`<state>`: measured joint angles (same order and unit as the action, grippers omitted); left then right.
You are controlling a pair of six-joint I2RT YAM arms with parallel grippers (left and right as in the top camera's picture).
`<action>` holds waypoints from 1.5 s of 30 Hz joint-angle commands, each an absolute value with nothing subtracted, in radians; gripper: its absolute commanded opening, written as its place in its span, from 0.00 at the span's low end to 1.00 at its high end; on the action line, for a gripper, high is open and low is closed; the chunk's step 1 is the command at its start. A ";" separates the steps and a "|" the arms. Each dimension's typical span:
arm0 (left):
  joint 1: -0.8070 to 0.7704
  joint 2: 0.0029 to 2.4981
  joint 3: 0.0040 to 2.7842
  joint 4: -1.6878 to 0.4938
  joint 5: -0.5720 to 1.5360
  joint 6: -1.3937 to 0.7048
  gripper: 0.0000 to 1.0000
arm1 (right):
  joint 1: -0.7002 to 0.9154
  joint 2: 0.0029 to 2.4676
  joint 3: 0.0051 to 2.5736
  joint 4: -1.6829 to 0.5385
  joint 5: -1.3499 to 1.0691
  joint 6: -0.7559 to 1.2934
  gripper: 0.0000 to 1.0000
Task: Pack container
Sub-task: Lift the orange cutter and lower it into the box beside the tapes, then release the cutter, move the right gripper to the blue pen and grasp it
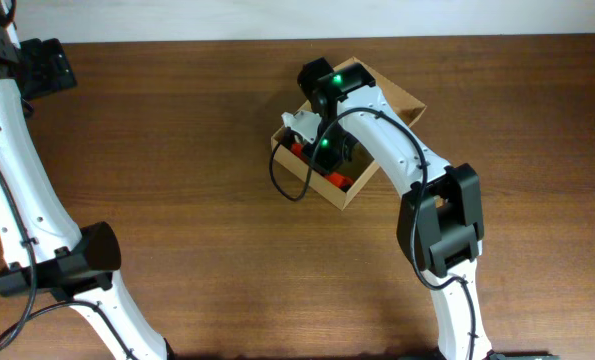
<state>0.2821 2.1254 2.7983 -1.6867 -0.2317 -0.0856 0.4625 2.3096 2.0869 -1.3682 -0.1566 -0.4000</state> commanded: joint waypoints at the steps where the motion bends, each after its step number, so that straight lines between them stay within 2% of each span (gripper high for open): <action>1: 0.286 2.133 2.795 -1.687 -0.224 -0.073 1.00 | 0.485 2.320 2.077 -1.364 -0.176 -0.403 0.04; 4: 0.286 2.133 2.795 -1.687 -0.224 -0.073 1.00 | 0.487 2.320 2.077 -1.357 -0.176 -0.403 0.04; 6: 0.286 2.133 2.795 -1.687 -0.224 -0.073 1.00 | 0.487 2.320 2.077 -1.357 -0.176 -0.403 0.08; 8: 0.286 2.133 2.795 -1.687 -0.224 -0.073 1.00 | 0.487 2.320 2.077 -1.357 -0.176 -0.403 0.23; 11: 0.286 2.133 2.795 -1.687 -0.224 -0.074 1.00 | 0.487 2.320 2.078 -1.356 -0.172 -0.403 0.35; 18: 0.286 2.133 2.795 -1.687 -0.224 -0.074 1.00 | 0.482 2.308 2.096 -1.368 -0.171 -0.393 0.50; 24: 0.286 2.133 2.795 -1.687 -0.224 -0.073 1.00 | 0.481 2.207 2.168 -1.436 -0.108 -0.346 0.52; 32: 0.286 2.133 2.795 -1.687 -0.224 -0.074 1.00 | 0.430 1.814 2.167 -1.444 0.136 -0.255 0.52; 38: 0.286 2.133 2.795 -1.687 -0.224 -0.074 1.00 | 0.215 1.520 2.091 -1.421 0.148 -0.227 0.53; 45: 0.286 2.133 2.795 -1.687 -0.224 -0.074 1.00 | -0.097 1.329 1.703 -1.275 0.081 -0.226 0.53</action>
<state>0.2821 2.1258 2.7983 -1.6867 -0.2321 -0.0856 -0.0151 1.2995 1.8702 -1.3022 0.1200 -0.2398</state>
